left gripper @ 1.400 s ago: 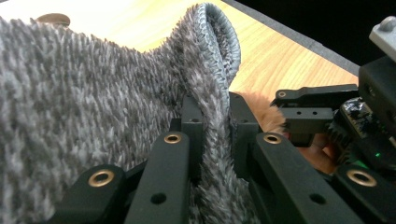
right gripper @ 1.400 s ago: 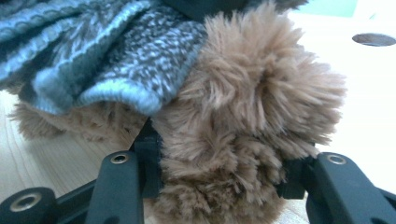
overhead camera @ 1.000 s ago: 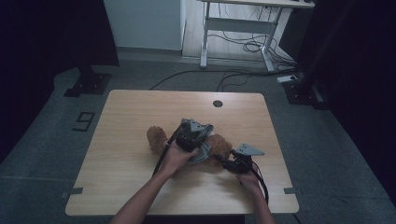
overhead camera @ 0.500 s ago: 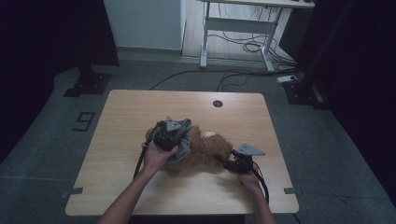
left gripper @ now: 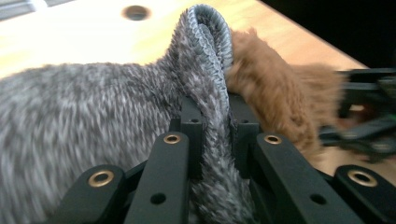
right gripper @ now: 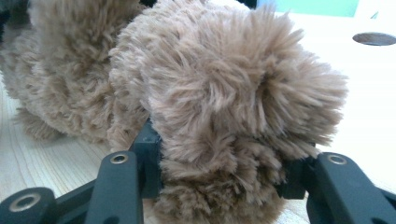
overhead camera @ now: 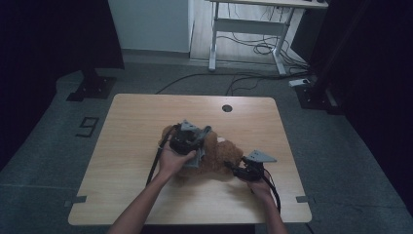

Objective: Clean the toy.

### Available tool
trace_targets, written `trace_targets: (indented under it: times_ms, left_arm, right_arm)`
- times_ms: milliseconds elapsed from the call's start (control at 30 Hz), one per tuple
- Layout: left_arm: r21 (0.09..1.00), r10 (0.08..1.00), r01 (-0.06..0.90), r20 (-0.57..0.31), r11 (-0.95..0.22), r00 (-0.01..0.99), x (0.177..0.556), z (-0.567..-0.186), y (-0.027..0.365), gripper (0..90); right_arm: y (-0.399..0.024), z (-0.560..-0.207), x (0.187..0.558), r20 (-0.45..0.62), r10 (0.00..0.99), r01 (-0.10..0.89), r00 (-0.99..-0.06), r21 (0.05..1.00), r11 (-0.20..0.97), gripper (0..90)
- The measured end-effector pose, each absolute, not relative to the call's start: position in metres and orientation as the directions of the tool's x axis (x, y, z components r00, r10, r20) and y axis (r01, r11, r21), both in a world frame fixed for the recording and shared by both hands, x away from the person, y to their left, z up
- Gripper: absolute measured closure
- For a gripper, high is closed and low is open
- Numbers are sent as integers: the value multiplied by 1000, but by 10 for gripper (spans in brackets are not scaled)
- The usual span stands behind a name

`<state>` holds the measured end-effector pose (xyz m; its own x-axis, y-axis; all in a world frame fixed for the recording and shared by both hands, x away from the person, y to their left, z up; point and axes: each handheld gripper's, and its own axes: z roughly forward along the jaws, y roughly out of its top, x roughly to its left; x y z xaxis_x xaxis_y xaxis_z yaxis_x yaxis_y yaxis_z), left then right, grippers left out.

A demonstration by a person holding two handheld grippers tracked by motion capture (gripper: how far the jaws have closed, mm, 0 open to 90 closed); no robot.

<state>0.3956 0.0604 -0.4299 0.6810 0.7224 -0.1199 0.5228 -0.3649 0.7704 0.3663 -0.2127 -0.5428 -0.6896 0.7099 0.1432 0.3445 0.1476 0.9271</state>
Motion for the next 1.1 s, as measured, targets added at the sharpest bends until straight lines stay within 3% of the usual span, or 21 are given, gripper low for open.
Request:
trace_targets:
  times_ms: [100,233,567,700,767,933,1100]
  left_arm:
    - [747,685,500,-82,-438,724,387,-436,35,794]
    - [736,688,494,-53,-463,724,385,-441,37,797]
    - [751,779,494,44,-439,626,378,-437,102,798]
    - [738,808,533,27,-413,589,380,-446,128,797]
    - [740,820,566,-35,-363,571,383,-449,143,797]
    - [762,811,543,-40,-353,584,383,-436,135,795]
    - [781,777,500,-31,-374,629,392,-413,101,792]
  right_arm:
    - [-213,-543,366,145,710,347,-689,926,148,472]
    - [-214,-543,366,139,708,346,-692,925,157,472]
    - [-212,-542,366,134,707,338,-694,928,156,471]
    - [-212,-543,365,137,707,337,-694,929,152,471]
    - [-211,-543,366,140,707,338,-693,930,148,471]
    - [-212,-543,366,144,709,343,-690,928,145,471]
    - [-213,-543,366,147,710,346,-689,927,143,470]
